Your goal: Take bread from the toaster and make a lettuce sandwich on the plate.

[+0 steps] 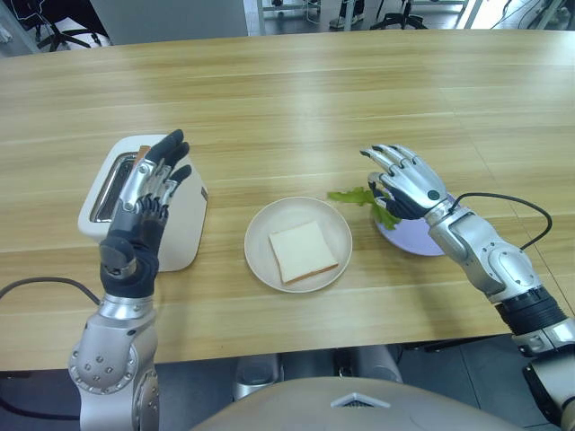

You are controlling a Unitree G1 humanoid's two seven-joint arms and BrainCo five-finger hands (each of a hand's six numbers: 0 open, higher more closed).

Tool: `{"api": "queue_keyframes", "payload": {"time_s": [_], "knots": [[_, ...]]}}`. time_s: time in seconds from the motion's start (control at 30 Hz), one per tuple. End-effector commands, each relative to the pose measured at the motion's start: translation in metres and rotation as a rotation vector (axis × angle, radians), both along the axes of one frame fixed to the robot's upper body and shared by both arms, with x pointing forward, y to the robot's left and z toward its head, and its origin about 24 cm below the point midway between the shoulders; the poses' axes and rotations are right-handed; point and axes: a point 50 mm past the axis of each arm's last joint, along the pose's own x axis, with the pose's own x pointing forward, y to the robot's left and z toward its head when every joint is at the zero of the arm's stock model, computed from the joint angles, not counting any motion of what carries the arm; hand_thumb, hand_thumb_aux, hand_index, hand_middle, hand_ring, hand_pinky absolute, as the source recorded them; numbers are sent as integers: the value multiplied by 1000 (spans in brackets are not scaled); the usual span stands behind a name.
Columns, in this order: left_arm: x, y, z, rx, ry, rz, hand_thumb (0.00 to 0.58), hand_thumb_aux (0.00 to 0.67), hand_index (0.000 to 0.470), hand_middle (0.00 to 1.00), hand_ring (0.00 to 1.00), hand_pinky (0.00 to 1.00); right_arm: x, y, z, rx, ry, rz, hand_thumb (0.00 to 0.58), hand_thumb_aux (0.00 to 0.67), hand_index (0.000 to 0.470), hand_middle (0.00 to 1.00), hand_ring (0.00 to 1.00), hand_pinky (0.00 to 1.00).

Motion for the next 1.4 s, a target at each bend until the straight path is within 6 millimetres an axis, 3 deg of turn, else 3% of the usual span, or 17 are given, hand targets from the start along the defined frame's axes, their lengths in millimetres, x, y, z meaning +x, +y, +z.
{"api": "queue_keyframes", "payload": {"time_s": [0.03,0.17,0.37,0.6,0.83,0.93,1.2,1.4], "knots": [[5,8,-7,45,18,94,0,0,0,0,0,0,-4,16,6,53,6,69,580,670,460,0,0,0],[9,13,-13,89,26,169,0,0,0,0,0,0,-5,32,10,98,22,120,580,670,460,0,0,0],[18,33,-23,211,54,390,0,0,0,0,0,0,-2,77,2,112,62,230,580,670,460,0,0,0],[23,27,-30,215,58,382,0,0,0,0,0,0,27,114,12,141,38,256,580,670,460,0,0,0],[25,20,-34,201,64,359,0,0,0,0,0,0,17,138,18,156,39,350,580,670,460,0,0,0],[25,18,-35,200,67,350,0,0,0,0,0,0,14,134,7,139,73,351,580,670,460,0,0,0],[22,17,-35,211,62,346,0,0,0,0,0,0,-14,81,-71,49,381,243,580,670,460,0,0,0],[21,17,-36,224,65,350,0,0,0,0,0,0,-34,50,-96,-42,493,193,580,670,460,0,0,0]]}}
